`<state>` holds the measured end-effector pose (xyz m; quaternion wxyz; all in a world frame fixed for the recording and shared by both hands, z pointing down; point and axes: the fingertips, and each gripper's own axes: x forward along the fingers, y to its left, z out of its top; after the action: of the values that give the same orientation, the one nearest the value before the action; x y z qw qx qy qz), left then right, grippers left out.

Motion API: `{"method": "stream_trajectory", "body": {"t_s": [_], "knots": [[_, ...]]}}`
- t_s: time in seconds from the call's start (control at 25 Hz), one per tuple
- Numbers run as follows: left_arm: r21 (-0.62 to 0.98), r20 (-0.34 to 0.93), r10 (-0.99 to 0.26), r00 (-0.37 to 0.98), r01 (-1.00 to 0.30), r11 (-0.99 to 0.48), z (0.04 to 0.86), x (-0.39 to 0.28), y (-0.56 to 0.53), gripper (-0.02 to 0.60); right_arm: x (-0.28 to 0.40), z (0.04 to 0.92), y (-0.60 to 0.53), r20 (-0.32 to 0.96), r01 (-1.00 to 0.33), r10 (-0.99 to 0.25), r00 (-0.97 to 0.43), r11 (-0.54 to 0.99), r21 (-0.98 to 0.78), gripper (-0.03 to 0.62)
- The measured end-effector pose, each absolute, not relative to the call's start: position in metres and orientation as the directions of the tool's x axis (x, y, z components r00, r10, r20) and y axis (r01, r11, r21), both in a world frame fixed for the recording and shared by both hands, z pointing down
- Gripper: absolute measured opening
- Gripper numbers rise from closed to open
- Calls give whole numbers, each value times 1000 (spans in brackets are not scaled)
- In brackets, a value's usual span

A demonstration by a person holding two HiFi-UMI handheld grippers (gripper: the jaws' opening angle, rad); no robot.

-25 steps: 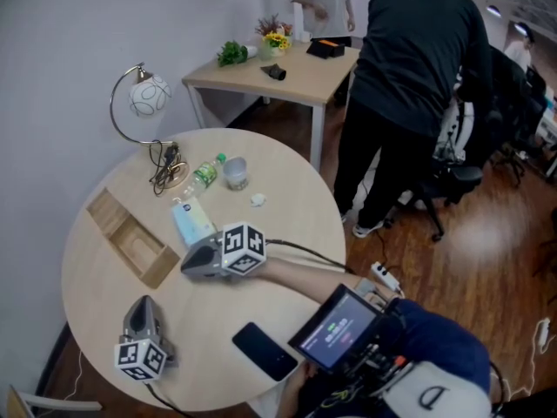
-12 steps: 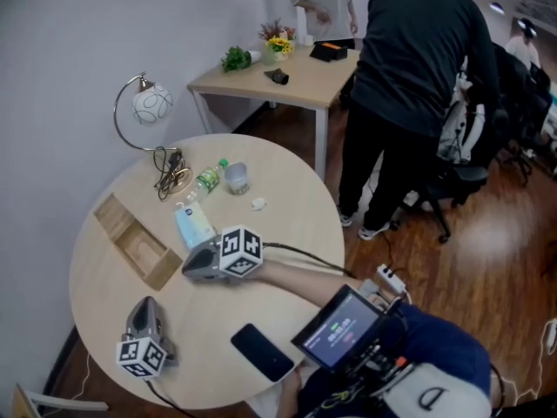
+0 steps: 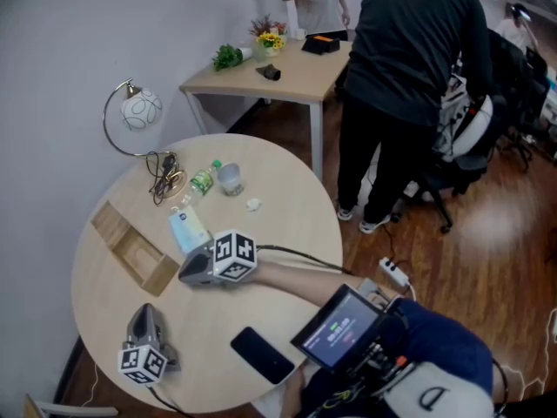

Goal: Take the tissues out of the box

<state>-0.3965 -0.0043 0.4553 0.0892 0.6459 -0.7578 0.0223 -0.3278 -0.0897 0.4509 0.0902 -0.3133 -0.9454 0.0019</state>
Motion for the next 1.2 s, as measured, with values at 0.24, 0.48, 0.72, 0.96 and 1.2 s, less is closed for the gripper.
{"method": "stream_trajectory", "body": {"t_s": [0.24, 0.48, 0.72, 0.96, 1.2], "knots": [[80, 164, -975, -150, -983, 165, 454, -396, -4, 5, -327, 451, -89, 172, 590, 591, -788, 805, -62, 6], [79, 165, -975, -147, -984, 162, 453, -395, -4, 5, -327, 450, -89, 177, 591, 591, -787, 805, -63, 6], [79, 165, -975, -150, -983, 165, 454, -396, -4, 5, -327, 451, -89, 176, 589, 590, -788, 805, -64, 6], [81, 165, -975, -150, -983, 165, 454, -397, -4, 5, -328, 451, -90, 180, 587, 588, -788, 807, -65, 6], [79, 166, -975, -150, -983, 165, 454, -397, -4, 5, -328, 452, -90, 177, 589, 590, -788, 806, -64, 6]]}}
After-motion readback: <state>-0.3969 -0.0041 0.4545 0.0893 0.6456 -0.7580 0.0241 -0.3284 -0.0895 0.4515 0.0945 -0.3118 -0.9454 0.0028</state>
